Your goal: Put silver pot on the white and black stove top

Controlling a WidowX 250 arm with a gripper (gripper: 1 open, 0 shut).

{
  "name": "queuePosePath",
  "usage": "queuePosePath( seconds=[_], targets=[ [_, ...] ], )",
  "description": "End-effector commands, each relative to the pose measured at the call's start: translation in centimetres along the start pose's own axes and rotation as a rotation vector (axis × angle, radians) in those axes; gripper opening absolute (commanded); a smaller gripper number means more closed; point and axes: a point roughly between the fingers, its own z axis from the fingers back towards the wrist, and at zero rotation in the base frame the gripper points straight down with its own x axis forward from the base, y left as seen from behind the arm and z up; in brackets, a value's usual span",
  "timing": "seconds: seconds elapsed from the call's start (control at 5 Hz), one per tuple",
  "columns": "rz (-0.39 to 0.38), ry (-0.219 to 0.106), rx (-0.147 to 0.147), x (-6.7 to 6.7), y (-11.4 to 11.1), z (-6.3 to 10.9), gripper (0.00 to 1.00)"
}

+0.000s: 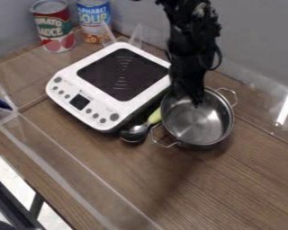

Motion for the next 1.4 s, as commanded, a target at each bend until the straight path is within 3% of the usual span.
queuePosePath(
  seconds=[0.0, 0.2, 0.6, 0.8, 1.0, 1.2],
  targets=[
    [-0.042, -0.051, 0.005, 0.2, 0.4, 1.0, 0.0],
    [-0.088, -0.071, -0.006, 0.1, 0.3, 1.4, 0.0],
    [-0.081, -0.075, 0.0, 0.2, 0.8, 0.0, 0.0],
    [-0.118, -0.093, -0.013, -0.1, 1.7, -0.6, 0.0],
    [-0.155, -0.108, -0.026, -0.5, 2.6, -1.2, 1.0],
    [-0.155, -0.108, -0.023, 0.9, 2.3, -1.1, 1.0]
  ],
)
